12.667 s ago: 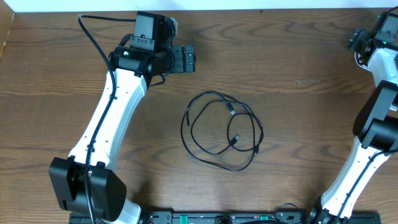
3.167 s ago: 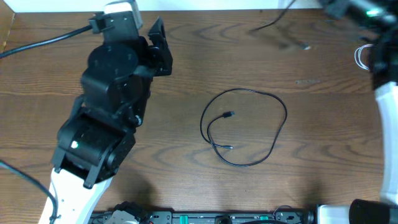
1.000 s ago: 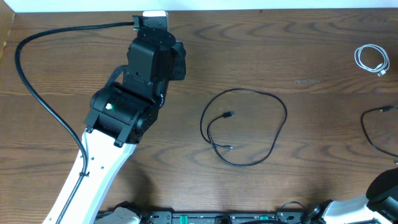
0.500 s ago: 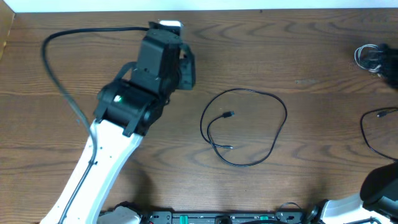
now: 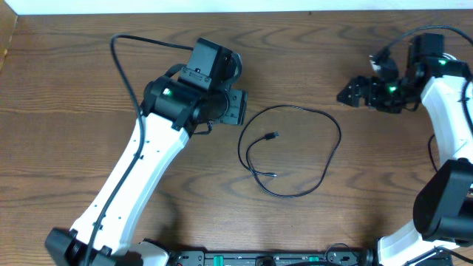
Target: Untangle cables
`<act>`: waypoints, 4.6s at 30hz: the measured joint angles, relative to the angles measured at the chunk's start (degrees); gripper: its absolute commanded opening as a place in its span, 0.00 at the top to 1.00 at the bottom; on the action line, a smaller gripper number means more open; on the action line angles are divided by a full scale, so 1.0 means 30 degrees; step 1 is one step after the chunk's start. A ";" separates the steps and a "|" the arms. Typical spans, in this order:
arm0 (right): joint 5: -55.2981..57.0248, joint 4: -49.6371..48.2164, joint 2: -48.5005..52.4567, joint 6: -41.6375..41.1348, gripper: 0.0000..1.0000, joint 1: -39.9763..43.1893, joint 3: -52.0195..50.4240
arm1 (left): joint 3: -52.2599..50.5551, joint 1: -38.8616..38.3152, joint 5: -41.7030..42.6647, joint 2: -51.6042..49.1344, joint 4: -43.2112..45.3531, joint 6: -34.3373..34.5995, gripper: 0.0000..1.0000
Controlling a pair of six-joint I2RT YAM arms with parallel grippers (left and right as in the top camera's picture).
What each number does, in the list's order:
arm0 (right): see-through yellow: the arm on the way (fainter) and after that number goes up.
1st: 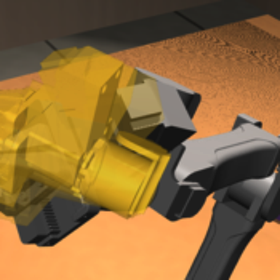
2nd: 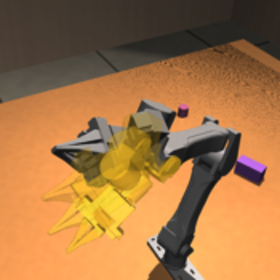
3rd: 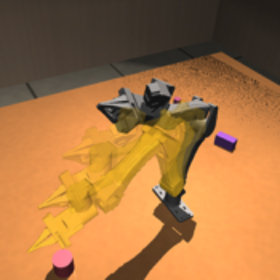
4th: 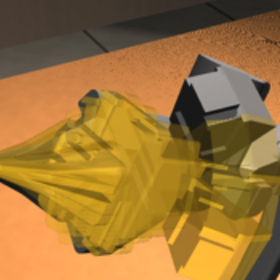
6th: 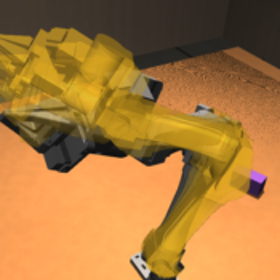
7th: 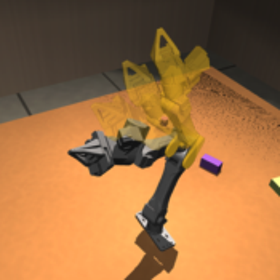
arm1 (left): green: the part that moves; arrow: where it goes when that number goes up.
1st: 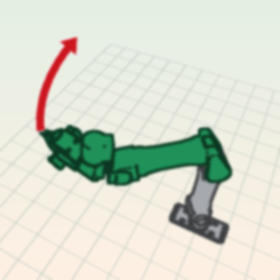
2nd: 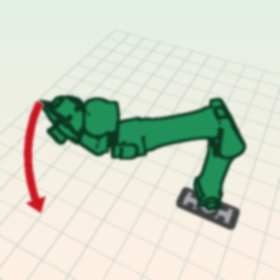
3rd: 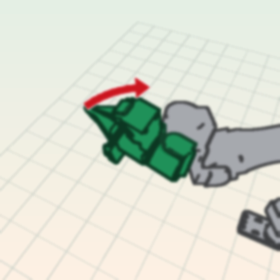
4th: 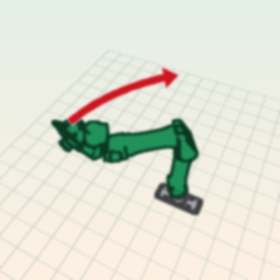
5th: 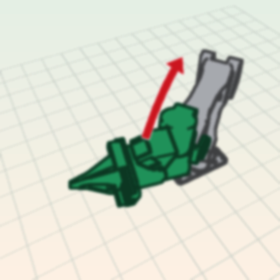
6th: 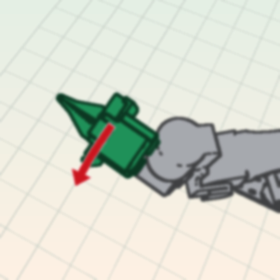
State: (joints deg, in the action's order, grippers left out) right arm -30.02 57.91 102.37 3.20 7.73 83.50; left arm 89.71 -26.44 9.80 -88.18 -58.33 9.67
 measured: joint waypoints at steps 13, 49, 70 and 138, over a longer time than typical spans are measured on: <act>0.0080 -0.0109 0.0000 -0.0022 0.01 -0.0321 0.0000 | -0.1552 0.0029 0.2645 -0.4969 -0.1421 -0.0284 0.42; 0.0087 0.0029 0.0000 -0.0022 0.01 -0.0350 0.0000 | -0.7045 -0.1333 -0.0372 -0.6870 0.7584 -0.2841 0.41; 0.0087 0.0036 0.0000 -0.0022 0.01 -0.0350 0.0000 | -0.7096 -0.1260 0.0670 -0.7213 0.8473 -0.7242 0.46; 0.9005 -0.5275 0.3300 -0.9938 0.51 -1.3172 -0.1071 | -0.6972 0.5595 -0.1392 -0.1180 0.6186 0.4685 0.44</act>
State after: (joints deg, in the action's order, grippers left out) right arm -3.01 42.09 112.27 -26.61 -31.79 80.29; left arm 68.79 -9.65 5.63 -91.72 -39.77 23.73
